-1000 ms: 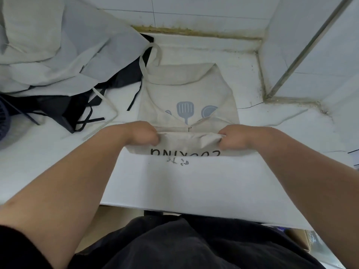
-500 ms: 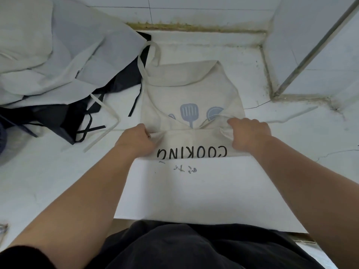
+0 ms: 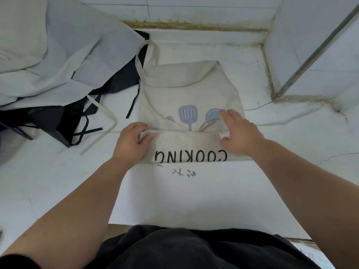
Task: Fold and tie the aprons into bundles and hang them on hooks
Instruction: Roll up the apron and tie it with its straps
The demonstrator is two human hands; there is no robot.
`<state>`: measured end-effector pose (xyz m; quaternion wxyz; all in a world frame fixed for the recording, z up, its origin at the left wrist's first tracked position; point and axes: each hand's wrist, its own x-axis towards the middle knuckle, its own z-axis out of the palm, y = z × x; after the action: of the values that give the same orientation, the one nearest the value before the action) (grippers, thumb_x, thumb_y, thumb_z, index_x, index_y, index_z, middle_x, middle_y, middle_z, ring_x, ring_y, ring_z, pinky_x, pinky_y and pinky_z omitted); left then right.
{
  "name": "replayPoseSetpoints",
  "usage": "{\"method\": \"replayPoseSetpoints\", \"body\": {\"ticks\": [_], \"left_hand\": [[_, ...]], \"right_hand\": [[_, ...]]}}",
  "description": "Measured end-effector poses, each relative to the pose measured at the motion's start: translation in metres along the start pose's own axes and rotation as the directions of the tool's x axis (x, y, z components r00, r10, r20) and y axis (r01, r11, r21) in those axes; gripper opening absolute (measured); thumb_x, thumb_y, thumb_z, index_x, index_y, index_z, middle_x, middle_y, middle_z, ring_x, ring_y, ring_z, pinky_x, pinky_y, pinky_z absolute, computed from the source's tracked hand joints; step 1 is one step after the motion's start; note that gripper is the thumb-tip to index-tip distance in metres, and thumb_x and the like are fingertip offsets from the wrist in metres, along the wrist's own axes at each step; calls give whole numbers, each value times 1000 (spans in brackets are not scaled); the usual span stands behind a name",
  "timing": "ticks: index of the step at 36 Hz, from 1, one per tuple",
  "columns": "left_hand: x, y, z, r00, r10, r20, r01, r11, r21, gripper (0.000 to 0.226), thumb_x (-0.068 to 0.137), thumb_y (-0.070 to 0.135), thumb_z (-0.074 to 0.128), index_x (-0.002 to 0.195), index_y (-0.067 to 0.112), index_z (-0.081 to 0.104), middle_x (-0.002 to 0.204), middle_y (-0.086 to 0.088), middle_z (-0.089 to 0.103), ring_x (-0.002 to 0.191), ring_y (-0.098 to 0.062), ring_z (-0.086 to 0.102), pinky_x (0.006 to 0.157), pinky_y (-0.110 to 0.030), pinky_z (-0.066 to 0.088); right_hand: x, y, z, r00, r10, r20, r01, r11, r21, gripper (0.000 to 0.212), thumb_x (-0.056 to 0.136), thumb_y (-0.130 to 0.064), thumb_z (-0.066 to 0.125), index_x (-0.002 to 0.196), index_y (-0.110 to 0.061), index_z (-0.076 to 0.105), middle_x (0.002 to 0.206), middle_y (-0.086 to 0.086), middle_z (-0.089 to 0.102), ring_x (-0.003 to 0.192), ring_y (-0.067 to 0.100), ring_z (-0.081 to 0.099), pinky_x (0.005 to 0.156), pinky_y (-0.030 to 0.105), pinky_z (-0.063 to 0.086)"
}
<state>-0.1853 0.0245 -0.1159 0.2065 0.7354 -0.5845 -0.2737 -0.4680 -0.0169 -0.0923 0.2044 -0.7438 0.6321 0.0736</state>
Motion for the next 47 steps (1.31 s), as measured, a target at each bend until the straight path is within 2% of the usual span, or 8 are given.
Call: {"method": "replayPoseSetpoints", "body": {"ticks": [3,9,16,20,25,34,42,47], "left_hand": [[2,4,-2,993,-93,71,96,995,-35,20,96,30,52,105,14,60,90,-3,62,86,-19,53,66,-19,40],[3,1,1,991,-124,54,127,989,-71,22,98,34,49,98,15,59,86,-9,64,86,-24,56,71,-31,40],[4,0,3,989,-145,36,147,985,-91,22,98,33,49,94,14,59,82,-6,63,83,-23,55,65,-25,40],[8,2,4,985,-175,12,175,984,16,24,97,35,48,92,13,57,75,-3,58,80,-24,52,65,-31,34],[9,14,9,976,-206,-75,218,946,238,28,95,27,49,112,7,55,100,-16,59,101,-34,51,72,-35,40],[2,89,46,865,319,387,-483,738,471,45,94,43,47,137,35,43,145,10,38,140,-20,19,114,-50,6],[12,92,71,829,338,445,-471,851,231,46,93,27,56,138,32,46,127,0,49,122,-21,43,102,-38,35],[12,83,75,840,408,357,-486,858,164,34,89,35,62,123,29,59,116,8,53,114,-15,52,95,-35,38]], "right_hand": [[7,4,1,999,15,42,-13,999,-43,64,91,-29,48,149,-27,21,146,4,36,126,30,44,100,38,36],[7,14,8,1000,-22,-18,22,1000,-4,29,96,-37,43,113,-27,64,110,3,56,105,26,55,87,34,40],[5,30,-8,994,27,106,-50,974,221,59,75,-47,75,126,-26,53,106,-5,55,105,17,53,87,28,41],[9,33,-11,993,-25,114,5,985,173,22,81,-39,71,86,-20,59,82,-8,53,86,13,49,65,22,34],[6,31,-8,991,12,134,-37,982,185,35,89,-49,56,70,-19,58,74,-4,54,80,17,50,63,24,36],[1,35,-15,961,166,221,-271,726,632,17,88,-28,53,84,-12,59,92,8,56,84,21,50,74,33,35],[-7,47,-11,924,259,281,-377,496,782,18,91,-23,48,84,-14,62,89,7,60,74,19,52,67,28,38],[-18,59,-8,961,166,220,-273,677,684,23,85,-39,66,88,-17,60,88,-5,57,82,12,54,78,25,41]]}}
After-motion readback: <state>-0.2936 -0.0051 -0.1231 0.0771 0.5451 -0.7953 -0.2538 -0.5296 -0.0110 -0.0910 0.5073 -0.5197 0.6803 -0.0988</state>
